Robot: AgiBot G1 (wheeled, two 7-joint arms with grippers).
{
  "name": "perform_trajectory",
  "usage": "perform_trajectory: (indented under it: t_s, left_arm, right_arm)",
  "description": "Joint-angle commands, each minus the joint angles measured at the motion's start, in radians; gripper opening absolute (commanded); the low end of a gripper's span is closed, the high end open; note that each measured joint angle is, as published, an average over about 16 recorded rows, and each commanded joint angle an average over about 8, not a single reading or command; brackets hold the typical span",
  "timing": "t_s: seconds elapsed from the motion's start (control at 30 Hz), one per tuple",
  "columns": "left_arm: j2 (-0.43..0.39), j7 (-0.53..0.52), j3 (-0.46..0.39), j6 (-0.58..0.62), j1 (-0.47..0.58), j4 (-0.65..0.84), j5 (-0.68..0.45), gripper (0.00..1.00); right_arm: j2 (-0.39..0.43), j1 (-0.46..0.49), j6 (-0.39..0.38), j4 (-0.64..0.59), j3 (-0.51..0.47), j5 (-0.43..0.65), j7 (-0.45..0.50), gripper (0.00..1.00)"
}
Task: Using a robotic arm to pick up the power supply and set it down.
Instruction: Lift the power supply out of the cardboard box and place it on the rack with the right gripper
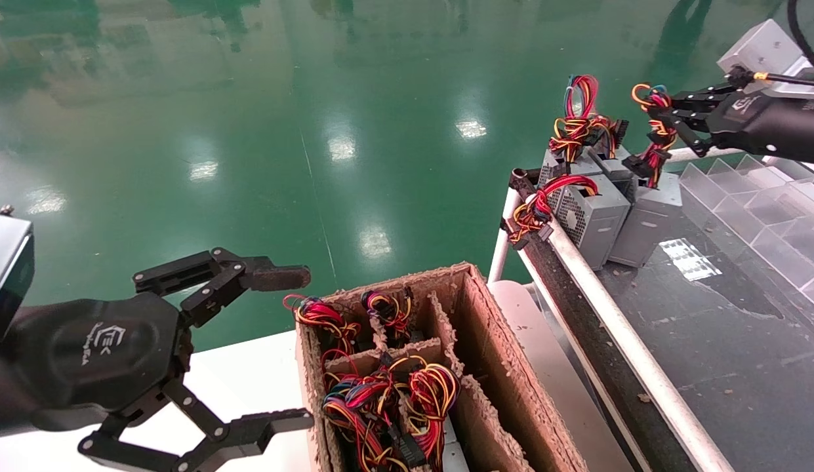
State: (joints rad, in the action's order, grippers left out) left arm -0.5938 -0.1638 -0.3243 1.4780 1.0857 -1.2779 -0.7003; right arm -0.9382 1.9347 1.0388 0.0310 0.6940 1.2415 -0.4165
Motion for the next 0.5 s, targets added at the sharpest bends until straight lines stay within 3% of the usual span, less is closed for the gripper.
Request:
perform_trajectory:
  t_s: [0.03, 0.5]
  left_arm:
    - [0.0, 0.0, 0.0, 0.0, 0.0, 0.0, 0.0, 1.0]
    - [0.0, 0.0, 0.0, 0.0, 0.0, 0.0, 0.0, 1.0]
  right_arm:
    - [-0.01, 0.002, -0.001, -0.001, 0.003, 0.004, -0.003, 0.0]
    - [-0.045, 0.011, -0.006, -0.015, 0.003, 0.005, -0.009, 0.0]
